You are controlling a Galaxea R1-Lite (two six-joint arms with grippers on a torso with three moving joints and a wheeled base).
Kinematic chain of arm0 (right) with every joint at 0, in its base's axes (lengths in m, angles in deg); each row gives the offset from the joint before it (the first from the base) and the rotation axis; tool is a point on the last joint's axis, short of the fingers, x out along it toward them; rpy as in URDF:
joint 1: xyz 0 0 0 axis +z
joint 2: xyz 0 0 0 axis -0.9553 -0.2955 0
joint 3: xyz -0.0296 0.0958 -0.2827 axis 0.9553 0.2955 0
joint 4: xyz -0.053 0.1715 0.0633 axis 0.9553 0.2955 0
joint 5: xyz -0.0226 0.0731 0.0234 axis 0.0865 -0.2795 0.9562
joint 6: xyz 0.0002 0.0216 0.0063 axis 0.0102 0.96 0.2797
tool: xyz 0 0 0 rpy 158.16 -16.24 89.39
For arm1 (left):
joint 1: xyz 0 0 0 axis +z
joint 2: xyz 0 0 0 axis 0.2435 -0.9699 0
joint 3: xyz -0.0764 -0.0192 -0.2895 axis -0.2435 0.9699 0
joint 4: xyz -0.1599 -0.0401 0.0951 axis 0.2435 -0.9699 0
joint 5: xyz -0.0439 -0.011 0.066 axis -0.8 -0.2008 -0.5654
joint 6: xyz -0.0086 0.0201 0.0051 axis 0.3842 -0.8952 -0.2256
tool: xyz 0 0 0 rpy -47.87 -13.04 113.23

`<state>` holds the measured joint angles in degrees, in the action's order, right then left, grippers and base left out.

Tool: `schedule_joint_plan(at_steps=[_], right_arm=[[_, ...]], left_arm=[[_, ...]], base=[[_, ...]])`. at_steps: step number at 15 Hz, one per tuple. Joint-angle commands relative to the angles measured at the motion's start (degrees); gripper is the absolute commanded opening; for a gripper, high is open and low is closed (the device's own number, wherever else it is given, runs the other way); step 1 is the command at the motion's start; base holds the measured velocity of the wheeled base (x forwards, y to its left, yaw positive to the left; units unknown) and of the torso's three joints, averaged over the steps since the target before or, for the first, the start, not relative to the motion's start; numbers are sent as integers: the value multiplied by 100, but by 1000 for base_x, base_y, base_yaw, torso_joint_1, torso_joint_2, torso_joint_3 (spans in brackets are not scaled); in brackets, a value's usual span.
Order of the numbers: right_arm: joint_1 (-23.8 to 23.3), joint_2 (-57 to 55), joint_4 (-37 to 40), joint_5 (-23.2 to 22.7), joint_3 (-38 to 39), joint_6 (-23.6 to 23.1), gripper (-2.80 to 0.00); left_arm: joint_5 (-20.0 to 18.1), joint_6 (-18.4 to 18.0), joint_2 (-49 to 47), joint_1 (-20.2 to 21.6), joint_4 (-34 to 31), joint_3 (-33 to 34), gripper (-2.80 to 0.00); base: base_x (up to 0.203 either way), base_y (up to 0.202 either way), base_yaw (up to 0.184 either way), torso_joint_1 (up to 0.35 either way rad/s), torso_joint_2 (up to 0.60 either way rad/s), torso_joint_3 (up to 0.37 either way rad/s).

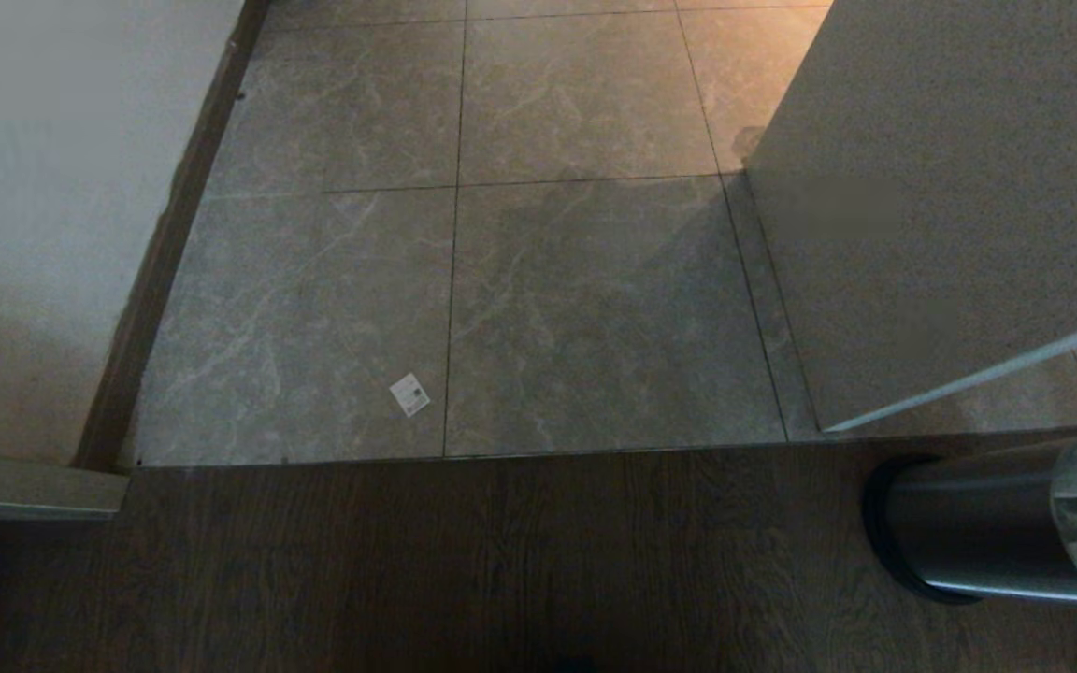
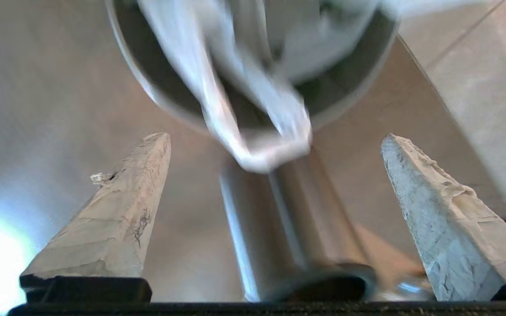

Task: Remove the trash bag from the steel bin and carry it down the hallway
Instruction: Pick up the trash bag

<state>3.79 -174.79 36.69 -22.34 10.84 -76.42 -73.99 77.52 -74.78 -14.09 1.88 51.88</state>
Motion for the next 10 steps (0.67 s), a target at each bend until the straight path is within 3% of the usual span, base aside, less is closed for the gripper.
schedule_joint_plan(at_steps=[1, 5, 10], right_arm=[[-149, -424, 51, 252, -240, -603, 0], [-155, -678, 66, 195, -346, -706, 0], [-85, -1083, 235, -812, -456, -456, 0]], left_arm=[[4, 0, 0, 0, 0, 0, -280], [4, 0, 0, 0, 0, 0, -280], [4, 0, 0, 0, 0, 0, -280]], base=[[0, 0, 0, 0, 0, 0], [0, 0, 0, 0, 0, 0], [0, 0, 0, 0, 0, 0]])
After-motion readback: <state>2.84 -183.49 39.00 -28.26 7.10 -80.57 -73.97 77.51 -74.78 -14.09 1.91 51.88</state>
